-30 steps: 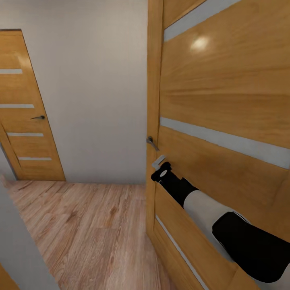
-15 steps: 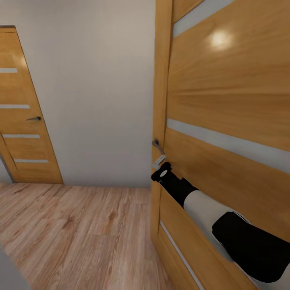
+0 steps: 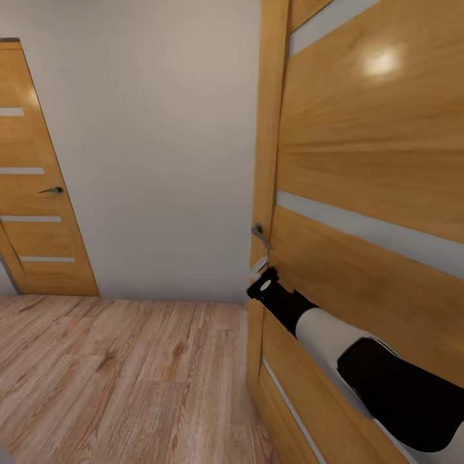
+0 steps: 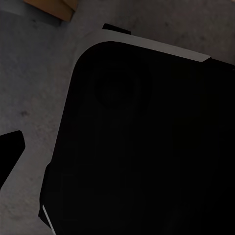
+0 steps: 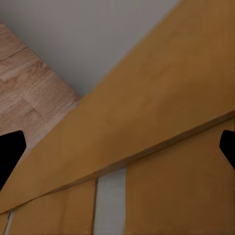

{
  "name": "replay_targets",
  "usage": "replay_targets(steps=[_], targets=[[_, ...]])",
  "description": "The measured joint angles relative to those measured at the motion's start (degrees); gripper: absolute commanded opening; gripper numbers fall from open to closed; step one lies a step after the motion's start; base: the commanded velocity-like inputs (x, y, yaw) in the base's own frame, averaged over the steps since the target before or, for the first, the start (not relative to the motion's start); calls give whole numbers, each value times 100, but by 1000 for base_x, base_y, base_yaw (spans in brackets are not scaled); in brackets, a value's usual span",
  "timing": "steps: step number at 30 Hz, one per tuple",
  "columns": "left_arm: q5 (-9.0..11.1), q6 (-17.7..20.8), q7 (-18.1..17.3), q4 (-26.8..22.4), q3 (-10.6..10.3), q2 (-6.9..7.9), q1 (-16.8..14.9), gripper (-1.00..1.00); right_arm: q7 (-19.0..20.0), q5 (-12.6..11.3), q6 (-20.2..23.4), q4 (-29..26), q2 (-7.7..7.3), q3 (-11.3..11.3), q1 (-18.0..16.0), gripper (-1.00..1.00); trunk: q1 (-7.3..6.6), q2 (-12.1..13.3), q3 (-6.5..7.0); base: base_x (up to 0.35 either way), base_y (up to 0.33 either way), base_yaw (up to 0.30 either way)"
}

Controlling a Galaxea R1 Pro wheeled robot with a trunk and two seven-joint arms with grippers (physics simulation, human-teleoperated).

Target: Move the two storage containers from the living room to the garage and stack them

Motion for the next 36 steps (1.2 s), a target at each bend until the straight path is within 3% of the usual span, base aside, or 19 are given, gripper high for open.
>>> replay_targets(steps=[9, 21, 36], targets=[[1, -6, 0, 0, 6, 0, 0, 100, -35, 22, -141, 313, 0, 3, -2, 100, 0, 0, 0, 1, 0, 0], [1, -6, 0, 0, 8, 0, 0, 100, -98, -5, -152, 315, 0, -276, 0, 100, 0, 0, 0, 0, 0, 0], [-1, -6, 0, 0, 7, -2, 0, 100, -163, 21, -154, 325, 0, -265, 0, 100, 0, 0, 0, 0, 0, 0]])
